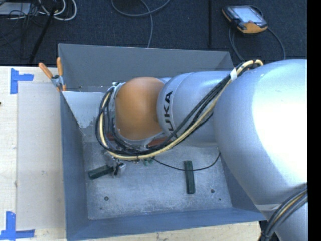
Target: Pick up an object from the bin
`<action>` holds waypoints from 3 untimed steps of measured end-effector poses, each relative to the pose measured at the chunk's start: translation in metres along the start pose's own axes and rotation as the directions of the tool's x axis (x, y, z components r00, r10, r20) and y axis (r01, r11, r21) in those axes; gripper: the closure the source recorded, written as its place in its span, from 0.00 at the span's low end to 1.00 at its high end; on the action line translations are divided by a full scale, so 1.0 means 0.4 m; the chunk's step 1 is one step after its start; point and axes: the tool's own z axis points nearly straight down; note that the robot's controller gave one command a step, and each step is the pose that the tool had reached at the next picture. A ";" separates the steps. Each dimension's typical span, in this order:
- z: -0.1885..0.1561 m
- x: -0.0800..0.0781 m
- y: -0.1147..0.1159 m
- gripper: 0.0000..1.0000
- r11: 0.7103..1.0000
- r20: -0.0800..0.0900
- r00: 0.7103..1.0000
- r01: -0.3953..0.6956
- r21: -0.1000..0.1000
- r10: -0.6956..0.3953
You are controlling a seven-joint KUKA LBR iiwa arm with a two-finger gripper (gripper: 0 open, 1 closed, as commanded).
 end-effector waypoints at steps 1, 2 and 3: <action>-0.095 -0.030 -0.020 1.00 1.000 -0.006 1.000 0.004 -0.001 -0.004; -0.246 -0.016 0.027 1.00 1.000 -0.003 1.000 0.013 0.001 -0.013; -0.479 -0.015 0.002 1.00 1.000 0.001 1.000 0.027 0.001 -0.027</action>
Offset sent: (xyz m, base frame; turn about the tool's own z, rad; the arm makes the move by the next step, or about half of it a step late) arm -0.0021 0.0157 0.1042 -0.0160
